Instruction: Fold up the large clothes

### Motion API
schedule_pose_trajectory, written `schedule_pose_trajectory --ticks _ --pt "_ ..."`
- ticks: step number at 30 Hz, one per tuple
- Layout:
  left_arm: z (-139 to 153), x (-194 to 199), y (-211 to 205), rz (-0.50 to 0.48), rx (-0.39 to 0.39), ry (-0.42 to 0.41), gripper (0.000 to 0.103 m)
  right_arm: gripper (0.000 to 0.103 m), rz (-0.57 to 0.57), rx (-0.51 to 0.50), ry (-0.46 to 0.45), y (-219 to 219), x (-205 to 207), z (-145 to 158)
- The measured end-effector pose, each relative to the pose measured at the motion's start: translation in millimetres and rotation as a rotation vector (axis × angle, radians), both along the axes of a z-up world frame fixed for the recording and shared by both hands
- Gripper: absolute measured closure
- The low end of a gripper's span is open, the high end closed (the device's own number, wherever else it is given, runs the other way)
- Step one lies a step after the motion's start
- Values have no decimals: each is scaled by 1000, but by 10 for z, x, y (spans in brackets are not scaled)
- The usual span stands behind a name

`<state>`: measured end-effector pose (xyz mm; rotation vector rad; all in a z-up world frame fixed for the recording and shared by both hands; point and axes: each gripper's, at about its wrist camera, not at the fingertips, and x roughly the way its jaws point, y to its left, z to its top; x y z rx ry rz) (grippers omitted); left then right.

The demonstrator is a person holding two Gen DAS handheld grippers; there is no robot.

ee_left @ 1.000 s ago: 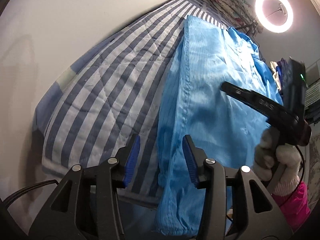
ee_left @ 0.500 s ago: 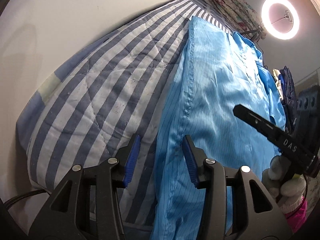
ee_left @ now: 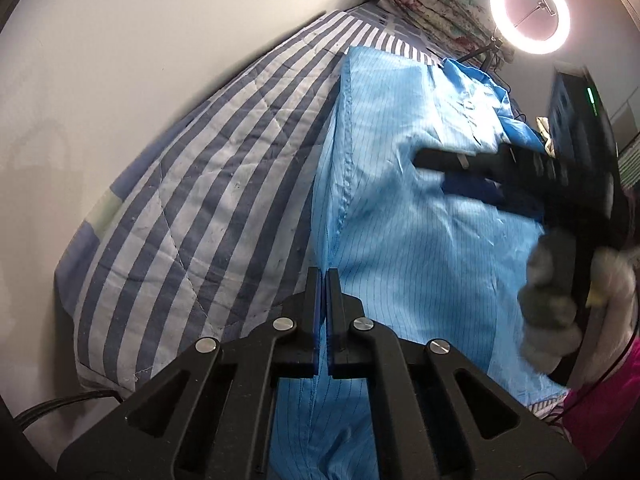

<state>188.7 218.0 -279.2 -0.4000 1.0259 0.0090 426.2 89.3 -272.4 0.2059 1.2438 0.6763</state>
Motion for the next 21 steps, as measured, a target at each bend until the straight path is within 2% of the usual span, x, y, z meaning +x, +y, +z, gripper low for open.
schedule_pose_trajectory --ticks 3,7,14,17,18,19,20,21 --pt "18 6 -30 -8 5 -6 103 28 32 -13 11 283 122 70" --pt "52 24 -97 -21 2 -14 103 31 58 -93 14 662 191 47" --pt "28 106 -203 -30 8 -6 103 33 70 -219 30 1042 248 -142" --pt "34 127 -260 -38 21 -10 103 57 94 -320 -13 1171 216 -206" --pt "42 147 -286 -36 24 -12 103 72 100 -346 -30 1190 209 -208" --pt "49 133 -293 -35 25 -17 103 76 102 -351 -32 1187 213 -209" --pt "59 144 -289 -31 16 -17 101 86 97 -336 -24 1160 226 -205" --pt "50 145 -278 -32 3 -7 95 96 90 -324 -16 1132 237 -203"
